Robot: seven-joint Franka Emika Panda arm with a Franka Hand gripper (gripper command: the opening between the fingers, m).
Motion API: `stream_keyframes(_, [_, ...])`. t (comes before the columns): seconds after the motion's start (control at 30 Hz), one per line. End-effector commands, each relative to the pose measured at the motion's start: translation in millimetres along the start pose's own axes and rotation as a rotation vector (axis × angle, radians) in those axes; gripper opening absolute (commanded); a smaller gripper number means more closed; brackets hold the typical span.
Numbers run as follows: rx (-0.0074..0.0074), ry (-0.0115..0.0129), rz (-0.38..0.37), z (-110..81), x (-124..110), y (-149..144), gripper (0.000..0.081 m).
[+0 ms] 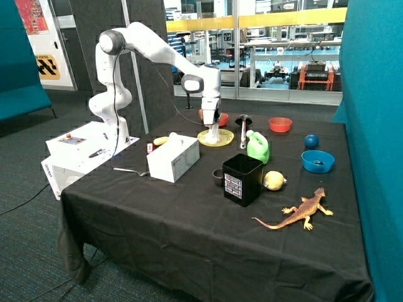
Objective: Dry the plate
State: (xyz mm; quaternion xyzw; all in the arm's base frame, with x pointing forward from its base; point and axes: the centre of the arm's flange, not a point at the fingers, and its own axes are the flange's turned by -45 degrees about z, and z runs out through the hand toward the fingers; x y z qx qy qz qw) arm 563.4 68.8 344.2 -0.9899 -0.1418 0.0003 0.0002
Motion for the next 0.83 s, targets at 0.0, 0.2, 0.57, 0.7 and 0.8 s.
stream_keyframes(0.0, [-0.0004,0.0005,-0.006,-22.1,-11,4,0.0])
stream_keyframes(0.2, [-0.0004,0.0005,0.005,-30.4,-15,16,0.0])
stream_keyframes(0.57, [-0.0004,0.0005,0.014,-50.1,-7,33,0.0])
stream_keyframes(0.7, [-0.0004,0.0005,0.006,-62.2,-3,34,0.0])
stream_keyframes(0.8, [-0.0004,0.0005,-0.002,-66.5,-3,34,0.0])
